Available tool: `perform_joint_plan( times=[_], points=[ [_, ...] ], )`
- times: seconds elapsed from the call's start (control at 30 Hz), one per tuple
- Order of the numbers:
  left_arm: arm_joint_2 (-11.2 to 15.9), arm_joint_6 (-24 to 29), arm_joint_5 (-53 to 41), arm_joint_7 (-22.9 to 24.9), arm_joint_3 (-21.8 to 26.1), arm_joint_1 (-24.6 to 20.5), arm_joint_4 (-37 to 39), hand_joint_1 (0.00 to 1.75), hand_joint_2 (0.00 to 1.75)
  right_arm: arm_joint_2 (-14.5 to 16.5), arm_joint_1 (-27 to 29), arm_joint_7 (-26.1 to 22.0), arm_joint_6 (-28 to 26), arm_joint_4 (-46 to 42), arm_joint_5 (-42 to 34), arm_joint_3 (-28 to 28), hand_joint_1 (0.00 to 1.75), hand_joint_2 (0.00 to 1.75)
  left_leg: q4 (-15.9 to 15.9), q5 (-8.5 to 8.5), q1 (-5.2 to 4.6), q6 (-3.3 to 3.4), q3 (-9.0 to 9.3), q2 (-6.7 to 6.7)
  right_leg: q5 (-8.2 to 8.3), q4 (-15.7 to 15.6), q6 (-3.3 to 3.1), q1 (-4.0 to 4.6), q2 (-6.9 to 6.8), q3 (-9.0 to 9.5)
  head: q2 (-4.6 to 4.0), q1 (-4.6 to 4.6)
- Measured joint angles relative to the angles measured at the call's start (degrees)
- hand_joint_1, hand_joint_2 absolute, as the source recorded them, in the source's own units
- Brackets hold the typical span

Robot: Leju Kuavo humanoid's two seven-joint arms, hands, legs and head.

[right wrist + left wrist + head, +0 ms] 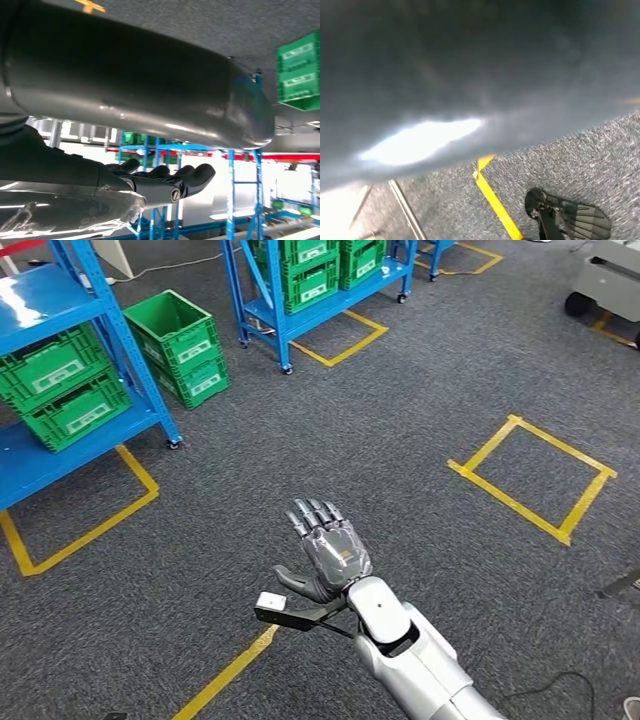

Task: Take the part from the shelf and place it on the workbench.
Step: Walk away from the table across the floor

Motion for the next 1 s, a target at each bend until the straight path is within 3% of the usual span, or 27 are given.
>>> perform_joint_plan(
  times=[0.07, 0.13, 0.2, 0.27, 0.33, 0.37, 0.43, 0.5, 0.57, 0.63, 0.7, 0.77, 0.83, 0.87, 0.9, 0.93, 1.0],
  points=[
    [0.05, -0.02, -0.01, 0.0, 0.0, 0.06, 0.0, 0.0, 0.0, -0.01, -0.05, -0.03, -0.03, 0.04, 0.0, 0.02, 0.0, 0.0, 0.07, 0.18, 0.21, -0.8, -0.49, -1.34, 0.17, -2.39, -0.23, -0.06, 1.29, 1.25, 0.0, 0.0],
    [0.14, -0.04, -0.03, 0.0, 0.0, 0.35, 0.01, 0.0, 0.0, 0.06, -0.13, -0.05, -0.08, 0.06, 0.0, 0.04, 0.0, 0.0, -0.01, 0.35, 0.53, -1.58, -0.83, -2.16, 0.27, -2.66, -0.71, 0.03, 0.11, 1.52, 0.0, 0.04],
    [0.22, -0.06, -0.04, 0.0, 0.0, 0.44, 0.09, 0.0, 0.0, 0.21, -0.27, -0.08, -0.12, 0.1, 0.0, 0.05, 0.0, 0.0, 2.09, -1.03, 0.37, -2.17, -1.88, -0.01, 0.42, -3.04, -1.32, -0.1, -1.36, 1.82, 0.0, -0.32],
    [0.31, -0.08, -0.04, 0.0, 0.0, 0.18, 0.17, 0.0, 0.0, 0.26, -0.26, -0.11, -0.15, 0.22, 0.0, 0.06, 0.0, 0.0, 8.47, -4.35, 0.26, -2.59, -5.01, 3.49, 0.33, -3.22, -1.74, 0.02, -3.08, 2.0, 0.0, -0.81],
    [0.28, -0.08, -0.04, 0.0, 0.0, 0.05, 0.17, 0.0, 0.0, 0.2, -0.09, -0.11, -0.19, 0.49, 0.0, 0.07, 0.0, 0.0, 14.74, -6.55, 0.4, -2.8, -8.16, 4.97, 0.13, -3.21, -1.98, 0.3, -4.9, 2.03, 0.0, -0.92],
    [0.21, -0.08, -0.05, 0.0, 0.0, 0.13, 0.17, 0.0, 0.0, 0.17, -0.02, -0.11, -0.24, 0.65, 0.0, 0.07, 0.0, 0.0, 15.48, -6.22, 0.44, -2.8, -8.51, 5.23, 0.04, -3.21, -2.05, 0.41, -5.72, 2.06, 0.0, -0.93],
    [0.19, -0.08, -0.05, 0.0, 0.0, 0.33, 0.17, 0.0, 0.0, 0.19, -0.01, -0.12, -0.39, 0.94, 0.01, 0.07, 0.0, 0.0, 10.62, -2.9, 0.36, -2.48, -5.81, 5.94, -0.17, -3.21, -2.04, 0.6, -7.18, 2.29, 0.0, -0.93],
    [0.27, -0.08, -0.05, 0.0, 0.0, 0.23, 0.17, 0.0, 0.0, 0.2, -0.08, -0.13, -0.71, 1.12, 0.03, 0.07, 0.0, 0.0, 3.36, -0.28, -0.21, -1.73, -1.86, 8.32, -0.5, -3.17, -1.77, 0.97, -8.54, 2.6, 0.0, -0.92],
    [0.36, -0.08, -0.05, 0.0, 0.0, 0.05, 0.17, 0.0, 0.0, 0.21, -0.13, -0.13, -1.04, 1.3, 0.06, 0.08, 0.0, 0.0, 0.35, 0.02, -0.77, -0.98, -0.4, 9.56, -0.82, -3.14, -1.37, 1.3, -9.81, 2.81, 0.0, -0.85],
    [0.38, -0.08, -0.05, 0.0, 0.0, 0.2, 0.17, 0.0, 0.0, 0.27, -0.15, -0.14, -1.16, 1.49, 0.07, 0.14, 0.0, 0.0, -0.05, 0.19, -0.68, -0.4, -0.37, 8.28, -1.14, -3.17, -0.87, 1.34, -10.74, 2.91, 0.0, -0.82],
    [0.38, -0.09, -0.05, 0.0, 0.0, 0.4, 0.17, 0.0, 0.0, 0.35, -0.22, -0.15, -1.25, 1.6, 0.07, 0.23, 0.0, 0.0, -0.52, 0.48, -0.28, 0.16, -0.1, 7.05, -2.46, -1.45, -0.21, 1.14, -8.79, 2.27, -0.01, -0.63],
    [0.34, -0.1, -0.05, 0.0, 0.0, 0.23, 0.17, 0.0, 0.0, 0.32, -0.21, -0.15, -1.33, 1.78, 0.07, 0.27, 0.0, 0.0, -0.68, 0.62, -0.02, 0.56, -0.04, 5.77, -5.71, 5.08, 0.3, 0.82, -5.35, -0.8, -0.01, -0.33],
    [0.29, -0.12, -0.05, 0.0, 0.0, 0.07, 0.17, 0.0, 0.0, 0.22, -0.01, -0.15, -1.34, 2.1, 0.07, 0.29, 0.0, 0.0, -0.65, 0.65, 0.05, 0.72, -0.13, 4.22, -8.25, 12.33, 0.6, 0.57, -4.04, -4.68, 0.0, -0.22],
    [0.26, -0.13, -0.06, 0.0, 0.0, 0.13, 0.17, 0.0, 0.0, 0.2, 0.08, -0.16, -1.35, 2.26, 0.07, 0.3, 0.0, 0.0, -0.64, 0.65, 0.08, 0.7, -0.12, 3.4, -7.94, 13.38, 0.7, 0.48, -3.91, -5.48, 0.0, -0.19],
    [0.24, -0.15, -0.07, 0.0, 0.0, 0.18, 0.17, 0.0, 0.0, 0.2, 0.12, -0.18, -1.37, 2.37, 0.07, 0.3, 0.0, 0.0, -0.61, 0.64, 0.12, 0.64, -0.05, 2.54, -6.48, 12.1, 0.74, 0.38, -3.78, -5.13, 0.0, -0.17],
    [0.22, -0.2, -0.08, 0.0, -0.01, 0.22, 0.17, 0.0, 0.0, 0.2, 0.11, -0.22, -1.39, 2.44, 0.07, 0.31, 0.0, 0.0, -0.58, 0.62, 0.19, 0.51, 0.04, 1.69, -4.26, 8.87, 0.74, 0.24, -3.36, -3.77, 0.0, -0.17],
    [0.22, -0.32, -0.11, 0.0, -0.01, 0.15, 0.17, 0.0, 0.0, 0.2, 0.03, -0.34, -1.46, 2.51, 0.07, 0.31, 0.0, 0.0, -0.36, 0.52, 0.26, -0.01, -0.03, 0.12, -0.7, 1.0, 0.67, -0.33, -0.33, -0.12, 0.0, -0.12]
  ],
)
